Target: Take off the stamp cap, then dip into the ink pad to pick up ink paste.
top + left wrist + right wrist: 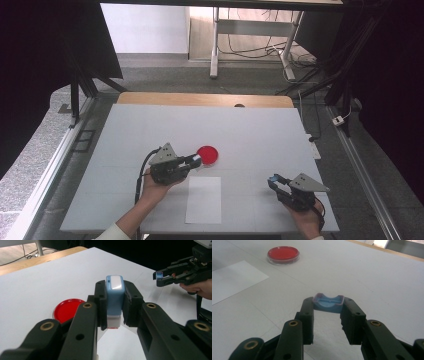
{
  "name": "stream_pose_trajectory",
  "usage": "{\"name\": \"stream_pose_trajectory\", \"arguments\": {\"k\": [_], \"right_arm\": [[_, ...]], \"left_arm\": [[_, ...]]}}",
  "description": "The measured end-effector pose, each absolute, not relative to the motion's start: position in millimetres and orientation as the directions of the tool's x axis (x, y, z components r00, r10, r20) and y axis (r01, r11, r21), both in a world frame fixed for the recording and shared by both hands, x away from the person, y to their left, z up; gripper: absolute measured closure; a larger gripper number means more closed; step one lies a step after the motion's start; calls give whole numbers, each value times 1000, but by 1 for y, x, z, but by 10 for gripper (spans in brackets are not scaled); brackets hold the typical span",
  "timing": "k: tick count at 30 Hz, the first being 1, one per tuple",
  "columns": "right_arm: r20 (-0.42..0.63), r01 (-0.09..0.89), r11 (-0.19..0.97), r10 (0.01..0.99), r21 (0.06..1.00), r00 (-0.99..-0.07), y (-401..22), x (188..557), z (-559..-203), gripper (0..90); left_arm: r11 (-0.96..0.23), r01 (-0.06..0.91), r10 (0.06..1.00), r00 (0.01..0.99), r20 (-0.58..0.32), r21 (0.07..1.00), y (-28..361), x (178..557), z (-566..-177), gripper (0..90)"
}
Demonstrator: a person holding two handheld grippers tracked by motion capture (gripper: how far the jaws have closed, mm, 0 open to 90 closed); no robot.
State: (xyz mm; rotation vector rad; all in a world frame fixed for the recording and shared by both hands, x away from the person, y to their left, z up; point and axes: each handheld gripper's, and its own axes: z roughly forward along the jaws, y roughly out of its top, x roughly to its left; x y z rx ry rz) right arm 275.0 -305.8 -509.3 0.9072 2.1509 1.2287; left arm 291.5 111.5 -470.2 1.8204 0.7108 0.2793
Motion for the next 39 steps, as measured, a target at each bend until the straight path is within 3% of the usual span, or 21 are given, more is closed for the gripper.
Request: {"name": "stream_pose_trajectory", "arguments": {"k": [26, 39], "right_arm": [[-91, 303, 367, 755, 879, -650, -309, 278, -509, 641], [-103, 293, 366, 761, 883, -640, -309, 278, -507, 641]], "left_arm": [[-258, 325, 613, 783, -106, 910, 110, 309, -468, 753], [-250, 346, 606, 784, -133, 904, 107, 326, -469, 754]]}}
